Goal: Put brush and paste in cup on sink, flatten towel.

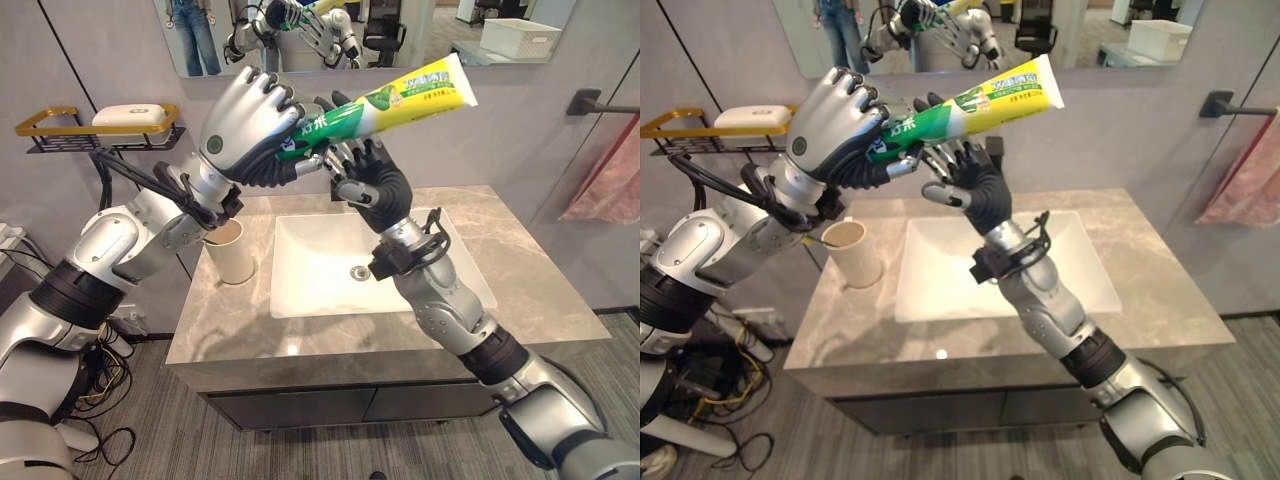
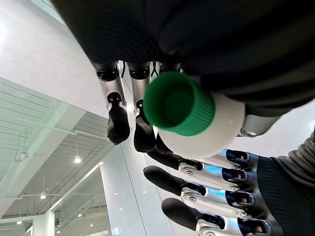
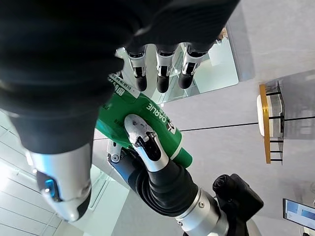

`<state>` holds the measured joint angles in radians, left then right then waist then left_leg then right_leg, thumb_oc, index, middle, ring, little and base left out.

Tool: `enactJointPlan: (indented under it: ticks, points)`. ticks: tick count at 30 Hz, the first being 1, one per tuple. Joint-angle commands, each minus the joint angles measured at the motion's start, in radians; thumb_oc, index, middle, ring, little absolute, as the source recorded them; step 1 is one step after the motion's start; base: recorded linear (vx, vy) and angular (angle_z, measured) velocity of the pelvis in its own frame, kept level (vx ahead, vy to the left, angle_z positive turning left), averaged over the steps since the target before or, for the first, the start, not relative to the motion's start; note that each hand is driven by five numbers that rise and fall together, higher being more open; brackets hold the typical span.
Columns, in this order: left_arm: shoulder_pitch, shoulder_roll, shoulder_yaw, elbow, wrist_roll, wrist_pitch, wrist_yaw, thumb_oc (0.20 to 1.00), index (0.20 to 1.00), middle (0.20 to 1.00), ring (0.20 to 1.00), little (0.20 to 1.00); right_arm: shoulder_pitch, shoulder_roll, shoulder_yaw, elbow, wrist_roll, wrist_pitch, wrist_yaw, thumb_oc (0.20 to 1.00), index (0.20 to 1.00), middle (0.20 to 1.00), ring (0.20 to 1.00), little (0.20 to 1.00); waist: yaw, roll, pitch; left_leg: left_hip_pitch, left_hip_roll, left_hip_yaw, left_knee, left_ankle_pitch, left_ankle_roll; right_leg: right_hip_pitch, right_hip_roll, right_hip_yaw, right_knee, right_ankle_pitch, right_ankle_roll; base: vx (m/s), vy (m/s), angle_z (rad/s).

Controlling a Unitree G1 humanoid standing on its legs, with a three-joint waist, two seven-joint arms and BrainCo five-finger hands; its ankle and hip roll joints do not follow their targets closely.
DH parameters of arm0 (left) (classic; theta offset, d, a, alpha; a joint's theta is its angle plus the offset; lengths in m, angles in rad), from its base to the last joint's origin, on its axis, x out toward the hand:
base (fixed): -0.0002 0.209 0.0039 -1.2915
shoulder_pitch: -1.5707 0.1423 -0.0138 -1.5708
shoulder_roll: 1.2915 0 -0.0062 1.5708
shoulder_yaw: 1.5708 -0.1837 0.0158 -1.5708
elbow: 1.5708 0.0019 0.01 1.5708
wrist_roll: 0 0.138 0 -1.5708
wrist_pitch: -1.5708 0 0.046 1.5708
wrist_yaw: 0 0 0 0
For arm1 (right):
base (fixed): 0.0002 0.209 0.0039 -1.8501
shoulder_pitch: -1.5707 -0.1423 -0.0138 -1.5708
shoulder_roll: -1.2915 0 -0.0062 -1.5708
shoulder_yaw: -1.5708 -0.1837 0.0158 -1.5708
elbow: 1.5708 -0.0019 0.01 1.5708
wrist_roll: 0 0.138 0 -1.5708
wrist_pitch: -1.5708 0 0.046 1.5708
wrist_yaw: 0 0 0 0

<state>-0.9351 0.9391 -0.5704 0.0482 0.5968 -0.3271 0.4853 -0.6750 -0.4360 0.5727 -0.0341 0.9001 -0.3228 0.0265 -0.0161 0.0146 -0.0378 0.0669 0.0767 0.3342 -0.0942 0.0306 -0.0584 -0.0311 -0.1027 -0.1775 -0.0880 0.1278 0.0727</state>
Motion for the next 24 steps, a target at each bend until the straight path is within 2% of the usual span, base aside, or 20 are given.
enactJointPlan:
  ticks: [1, 14, 20, 24]
  points:
    - [-0.038, 0.054, 0.012, 0.027, -0.028, 0.015, 0.024, 0.2, 0.2, 0.2, 0.2, 0.2, -0.061, -0.008, -0.043, -0.096, 0.037, -0.095, 0.037, 1.0, 1.0, 1.0, 1.0, 1.0, 0.012, -0.044, -0.039, 0.004, 0.052, -0.051, 0.007, -0.001, -0.057, 0.031, -0.121, -0.003, 0.001, 0.006, 0.107, 0.0, 0.0, 0.0]
    - [0.065, 0.047, 0.072, 0.022, -0.058, -0.005, -0.007, 0.2, 0.2, 0.2, 0.2, 0.2, -0.063, -0.031, -0.073, -0.167, 0.037, -0.108, 0.045, 1.0, 1.0, 1.0, 1.0, 1.0, 0.017, -0.058, -0.033, 0.01, 0.043, -0.045, 0.007, -0.011, -0.048, 0.027, -0.124, 0.01, 0.001, 0.006, 0.11, 0.0, 0.0, 0.0]
    - [0.214, 0.035, 0.149, -0.054, -0.071, -0.042, -0.045, 0.2, 0.2, 0.2, 0.2, 0.2, -0.075, 0.007, -0.09, -0.132, 0.001, -0.12, -0.008, 1.0, 1.0, 1.0, 1.0, 1.0, 0.025, -0.057, -0.034, 0.027, 0.043, -0.029, 0.007, -0.019, -0.045, 0.028, -0.116, 0.025, 0.001, 0.002, 0.104, 0.02, -0.007, -0.03]
    - [0.225, 0.027, 0.148, -0.063, -0.076, -0.047, -0.052, 0.2, 0.2, 0.2, 0.2, 0.2, -0.076, 0.002, -0.073, -0.127, 0.008, -0.111, -0.003, 1.0, 1.0, 1.0, 1.0, 1.0, 0.025, -0.057, -0.032, 0.027, 0.045, -0.03, 0.007, -0.019, -0.046, 0.028, -0.114, 0.025, 0.001, 0.001, 0.103, 0.0, 0.0, 0.0]
